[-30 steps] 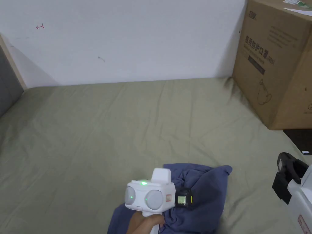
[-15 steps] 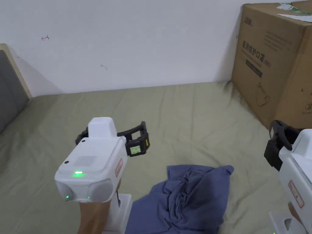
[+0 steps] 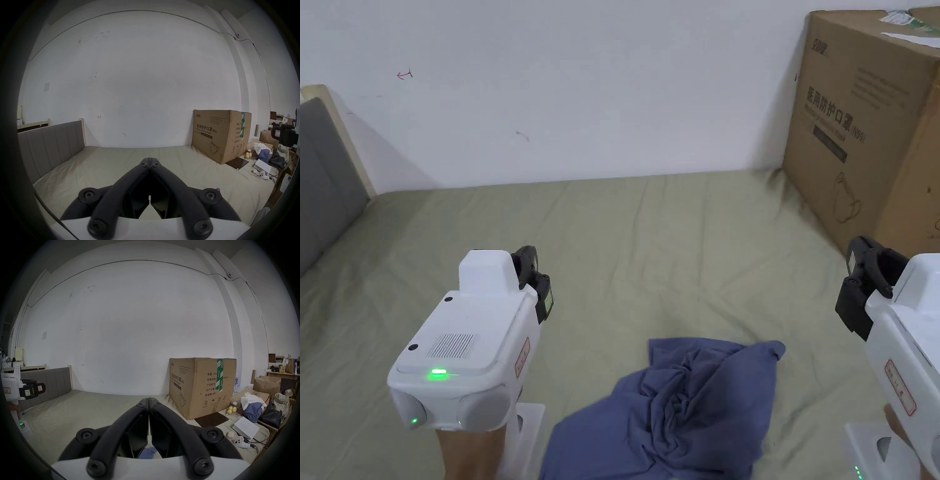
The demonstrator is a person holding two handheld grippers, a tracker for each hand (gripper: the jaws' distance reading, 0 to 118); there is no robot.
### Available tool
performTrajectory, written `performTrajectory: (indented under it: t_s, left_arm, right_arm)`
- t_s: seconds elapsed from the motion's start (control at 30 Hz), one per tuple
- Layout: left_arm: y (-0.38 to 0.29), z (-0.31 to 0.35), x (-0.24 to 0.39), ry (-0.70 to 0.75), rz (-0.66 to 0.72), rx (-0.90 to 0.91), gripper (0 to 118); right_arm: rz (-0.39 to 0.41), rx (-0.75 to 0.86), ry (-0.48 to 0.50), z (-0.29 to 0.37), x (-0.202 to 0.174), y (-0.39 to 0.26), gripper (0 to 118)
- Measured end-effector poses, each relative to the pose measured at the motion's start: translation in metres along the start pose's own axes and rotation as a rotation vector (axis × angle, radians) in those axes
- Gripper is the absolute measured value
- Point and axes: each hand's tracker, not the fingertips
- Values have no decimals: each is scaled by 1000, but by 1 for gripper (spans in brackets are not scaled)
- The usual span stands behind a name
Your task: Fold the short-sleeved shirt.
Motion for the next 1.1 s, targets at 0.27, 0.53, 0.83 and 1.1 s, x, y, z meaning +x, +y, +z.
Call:
performTrajectory:
  t_s: [0.27, 0.53, 0.83, 1.1]
  left_arm:
    - [-66, -24, -20, -33, 107, -413, 0]
    - [-154, -7, -26, 16, 210, -721, 12]
    - [-211, -19, -18, 65, 218, -883, 109]
    - [-233, -32, 6, 46, 96, -935, 38]
  right_arm:
    - [2, -33, 5, -6, 4, -18, 0]
    - [1, -88, 10, -12, 3, -37, 0]
    - [4, -157, 20, -23, -4, -53, 0]
    - [7, -236, 24, -48, 9, -79, 0]
